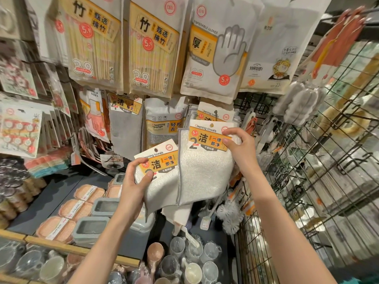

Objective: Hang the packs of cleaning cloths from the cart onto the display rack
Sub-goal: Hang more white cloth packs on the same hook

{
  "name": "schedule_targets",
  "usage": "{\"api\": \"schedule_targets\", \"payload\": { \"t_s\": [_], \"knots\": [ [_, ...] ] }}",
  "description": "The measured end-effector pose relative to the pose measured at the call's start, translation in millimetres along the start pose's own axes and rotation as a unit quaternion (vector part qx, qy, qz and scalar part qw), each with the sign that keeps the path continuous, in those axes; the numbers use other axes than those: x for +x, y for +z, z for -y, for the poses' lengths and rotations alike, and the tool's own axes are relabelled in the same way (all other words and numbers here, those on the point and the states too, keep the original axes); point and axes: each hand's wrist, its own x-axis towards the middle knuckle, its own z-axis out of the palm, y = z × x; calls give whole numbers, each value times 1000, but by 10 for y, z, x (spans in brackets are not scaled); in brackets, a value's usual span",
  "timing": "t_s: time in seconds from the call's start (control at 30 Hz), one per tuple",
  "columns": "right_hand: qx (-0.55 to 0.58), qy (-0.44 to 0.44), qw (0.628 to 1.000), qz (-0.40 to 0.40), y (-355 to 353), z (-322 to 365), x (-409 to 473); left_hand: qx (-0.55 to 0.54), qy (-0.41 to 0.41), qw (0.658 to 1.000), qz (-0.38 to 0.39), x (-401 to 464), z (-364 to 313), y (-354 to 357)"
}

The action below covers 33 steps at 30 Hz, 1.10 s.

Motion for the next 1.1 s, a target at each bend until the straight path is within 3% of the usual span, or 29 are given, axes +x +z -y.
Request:
{"api": "schedule_targets", "payload": {
  "t_s": [0.53,0.93,1.1],
  "knots": [
    [-7,14,997,-77,24,-59,311,17,55,998,-35,95,22,-13],
    [-39,32,996,-69,144,-190,505,14,38,998,-37,83,15,-21],
    [-63,55,996,-25,155,-215,563,10,39,998,-47,119,-2,-38]
  ]
}}
